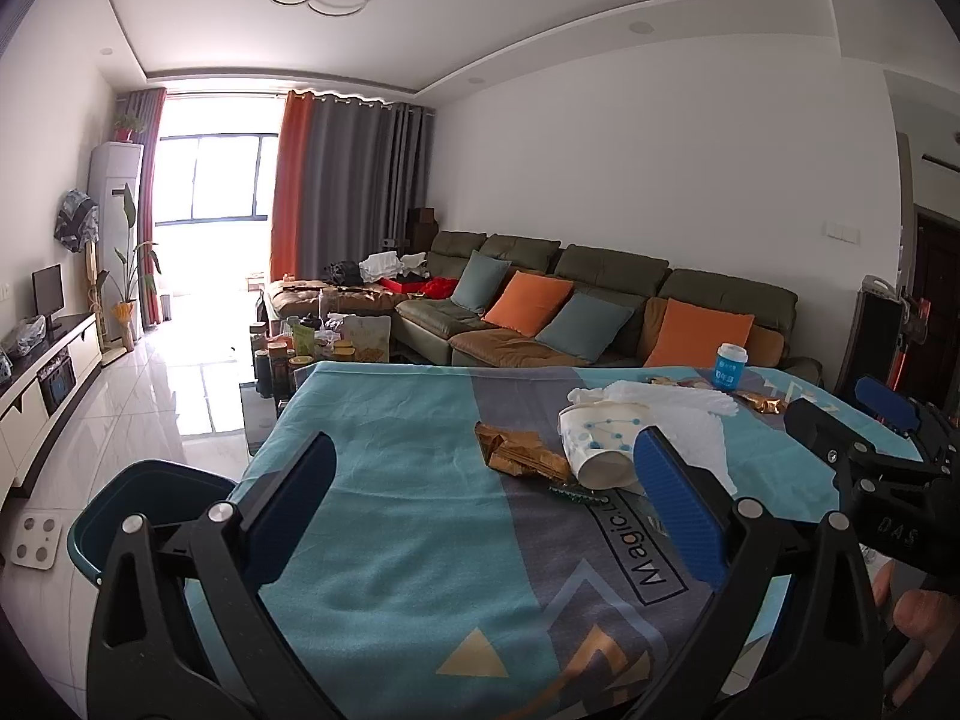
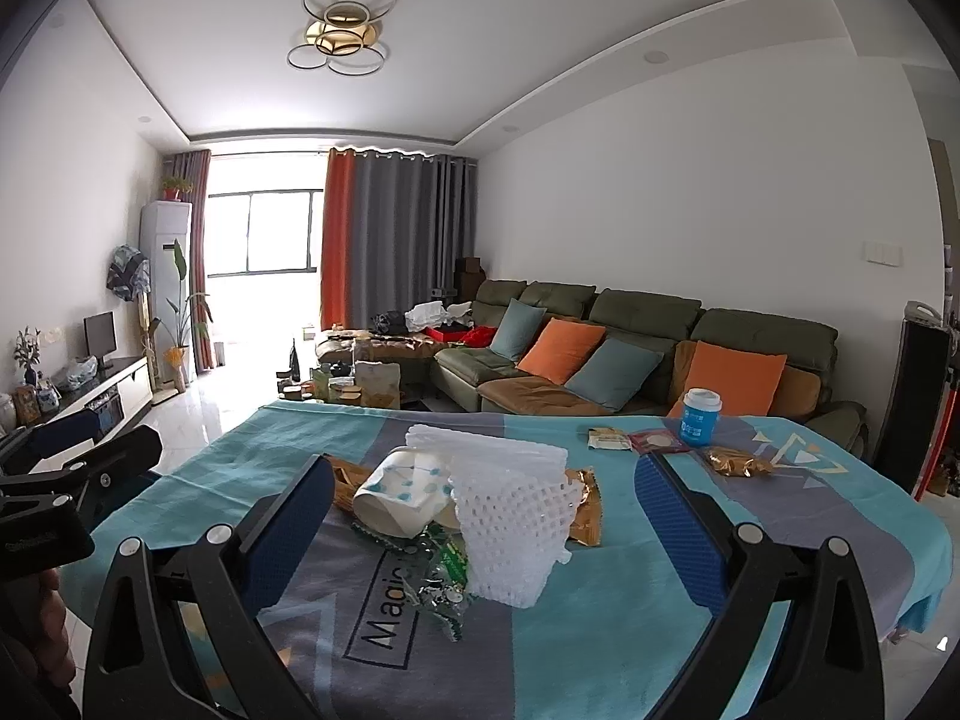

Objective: Collect trash

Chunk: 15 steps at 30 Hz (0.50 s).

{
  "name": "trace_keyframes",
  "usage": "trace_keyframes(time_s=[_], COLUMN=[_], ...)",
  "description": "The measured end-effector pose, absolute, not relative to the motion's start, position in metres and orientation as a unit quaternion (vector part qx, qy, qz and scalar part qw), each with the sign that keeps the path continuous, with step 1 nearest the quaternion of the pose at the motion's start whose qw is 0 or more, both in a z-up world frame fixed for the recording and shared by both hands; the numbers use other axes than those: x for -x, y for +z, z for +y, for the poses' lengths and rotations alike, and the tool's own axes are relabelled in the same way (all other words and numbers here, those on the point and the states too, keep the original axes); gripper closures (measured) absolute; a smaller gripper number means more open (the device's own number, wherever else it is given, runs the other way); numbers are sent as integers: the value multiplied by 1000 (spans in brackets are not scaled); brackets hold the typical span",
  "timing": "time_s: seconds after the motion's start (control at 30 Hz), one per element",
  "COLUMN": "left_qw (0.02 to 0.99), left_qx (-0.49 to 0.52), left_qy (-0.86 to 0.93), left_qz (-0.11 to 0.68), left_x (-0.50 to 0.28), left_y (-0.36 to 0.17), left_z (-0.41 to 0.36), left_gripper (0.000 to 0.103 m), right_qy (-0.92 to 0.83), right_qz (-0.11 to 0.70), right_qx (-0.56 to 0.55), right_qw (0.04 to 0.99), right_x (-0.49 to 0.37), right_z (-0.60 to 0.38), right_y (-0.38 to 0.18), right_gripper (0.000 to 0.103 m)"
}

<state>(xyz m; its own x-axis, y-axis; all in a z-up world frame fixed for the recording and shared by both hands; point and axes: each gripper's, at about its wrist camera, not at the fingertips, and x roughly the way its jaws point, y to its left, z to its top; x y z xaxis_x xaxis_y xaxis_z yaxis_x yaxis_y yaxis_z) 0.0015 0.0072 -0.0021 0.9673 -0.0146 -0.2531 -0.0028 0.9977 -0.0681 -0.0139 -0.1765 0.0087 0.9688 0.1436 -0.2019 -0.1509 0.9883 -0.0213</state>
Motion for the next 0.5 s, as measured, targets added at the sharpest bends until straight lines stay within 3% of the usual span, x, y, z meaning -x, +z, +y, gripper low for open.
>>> trace_keyframes(time_s=[0.5], left_qw=[991], left_qx=[33], left_qy=[-12], left_qz=[128], left_x=[-20], left_y=[2], left_z=[6], left_gripper=[5], right_qy=[77], right_qz=[134], right_qx=[53], right_qw=[987], right_x=[-21], right_z=[-180], right_y=[11], right_gripper=[6])
